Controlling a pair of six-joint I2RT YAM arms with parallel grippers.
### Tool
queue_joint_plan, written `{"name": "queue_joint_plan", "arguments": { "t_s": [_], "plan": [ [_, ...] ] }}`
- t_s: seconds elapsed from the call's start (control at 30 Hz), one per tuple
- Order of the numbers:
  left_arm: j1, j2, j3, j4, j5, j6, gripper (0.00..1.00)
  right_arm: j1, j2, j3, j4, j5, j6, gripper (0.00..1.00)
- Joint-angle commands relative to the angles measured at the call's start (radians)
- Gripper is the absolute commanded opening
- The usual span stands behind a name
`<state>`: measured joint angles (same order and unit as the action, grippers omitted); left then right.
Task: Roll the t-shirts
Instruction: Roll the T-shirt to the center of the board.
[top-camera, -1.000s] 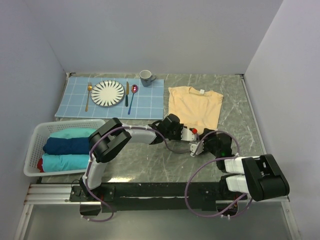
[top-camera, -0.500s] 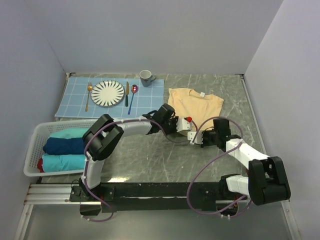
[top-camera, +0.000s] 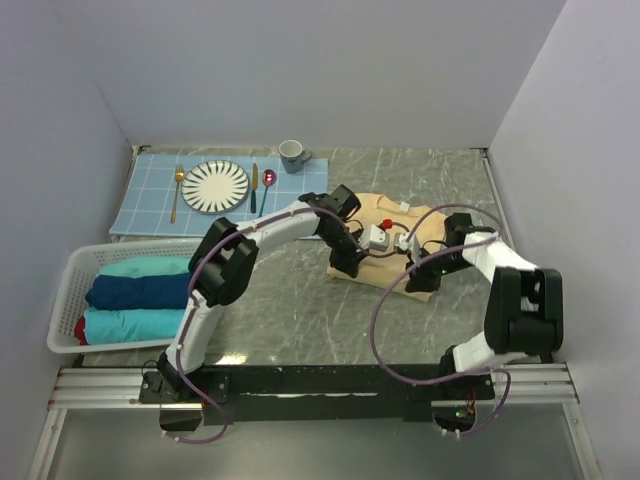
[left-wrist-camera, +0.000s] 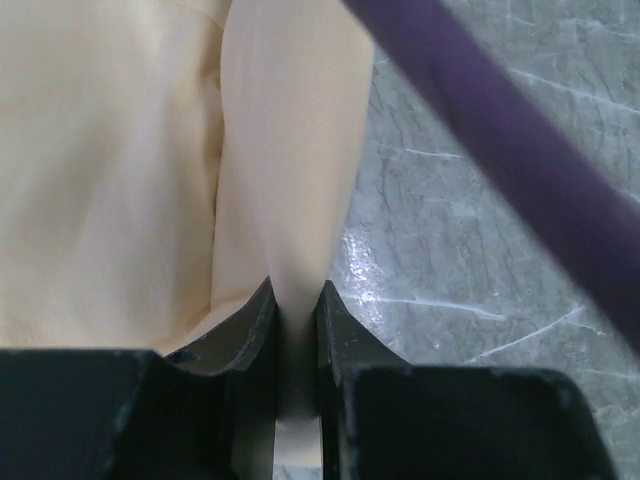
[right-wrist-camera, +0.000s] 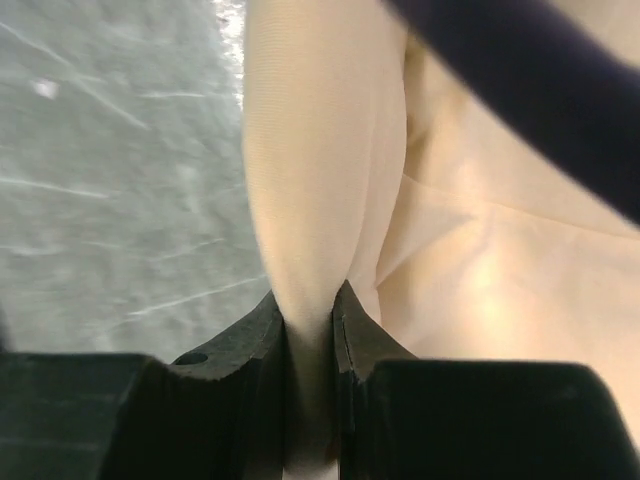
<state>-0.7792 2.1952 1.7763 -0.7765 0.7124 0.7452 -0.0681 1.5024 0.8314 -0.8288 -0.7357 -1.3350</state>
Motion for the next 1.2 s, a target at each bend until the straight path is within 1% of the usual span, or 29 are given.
{"name": "queue_joint_plan", "arguments": {
  "t_s": [0.0, 0.03, 0.1, 0.13, 0.2, 0.33, 0.4, 0.47, 0.5, 0.53, 0.6, 0.7, 0.8, 0.83, 0.93, 1.1, 1.17],
  "plan": [
    [0.034, 0.084, 0.155, -0.342, 0.035, 0.129, 0.06, -0.096, 0.149, 0.121, -0.256, 0.089, 0.077, 0.07],
    [0.038, 0.099, 0.193, -0.352, 0.035, 0.138, 0.06, -0.099, 0.203, 0.145, -0.304, 0.07, 0.073, 0.07],
    [0.05, 0.138, 0.247, -0.368, 0.035, 0.149, 0.06, -0.102, 0.254, 0.216, -0.378, 0.056, 0.057, 0.07],
    [0.057, 0.162, 0.265, -0.375, 0.035, 0.152, 0.05, -0.104, 0.306, 0.238, -0.395, 0.05, 0.053, 0.07],
    [0.072, 0.188, 0.302, -0.403, 0.039, 0.16, 0.04, -0.114, 0.35, 0.296, -0.44, 0.048, 0.046, 0.07],
    [0.104, 0.236, 0.386, -0.397, 0.059, 0.138, 0.04, -0.128, 0.479, 0.371, -0.484, 0.073, 0.039, 0.06],
    [0.122, 0.264, 0.44, -0.4, 0.076, 0.131, 0.03, -0.136, 0.513, 0.4, -0.486, 0.084, 0.049, 0.07],
    [0.132, 0.3, 0.485, -0.441, 0.094, 0.158, 0.03, -0.137, 0.561, 0.423, -0.489, 0.093, 0.06, 0.07],
    [0.138, 0.316, 0.547, -0.466, 0.102, 0.173, 0.02, -0.139, 0.574, 0.431, -0.492, 0.102, 0.066, 0.07],
    [0.141, 0.34, 0.584, -0.527, 0.122, 0.206, 0.01, -0.139, 0.605, 0.439, -0.5, 0.105, 0.066, 0.07],
    [0.144, 0.351, 0.661, -0.569, 0.137, 0.227, 0.01, -0.141, 0.625, 0.457, -0.509, 0.11, 0.074, 0.06],
    [0.153, 0.321, 0.655, -0.584, 0.166, 0.255, 0.01, -0.144, 0.636, 0.474, -0.518, 0.108, 0.082, 0.07],
    [0.191, 0.319, 0.678, -0.574, 0.229, 0.202, 0.01, -0.144, 0.665, 0.509, -0.552, 0.111, 0.089, 0.07],
    [0.202, 0.324, 0.675, -0.552, 0.243, 0.142, 0.01, -0.144, 0.683, 0.52, -0.561, 0.108, 0.089, 0.07],
    [0.225, 0.337, 0.67, -0.479, 0.266, 0.053, 0.01, -0.144, 0.699, 0.545, -0.57, 0.105, 0.103, 0.08],
    [0.228, 0.362, 0.621, -0.338, 0.254, -0.023, 0.01, -0.144, 0.713, 0.545, -0.563, 0.143, 0.12, 0.08],
    [0.23, 0.38, 0.62, -0.311, 0.246, -0.052, 0.01, -0.144, 0.71, 0.526, -0.555, 0.154, 0.126, 0.08]
  ]
}}
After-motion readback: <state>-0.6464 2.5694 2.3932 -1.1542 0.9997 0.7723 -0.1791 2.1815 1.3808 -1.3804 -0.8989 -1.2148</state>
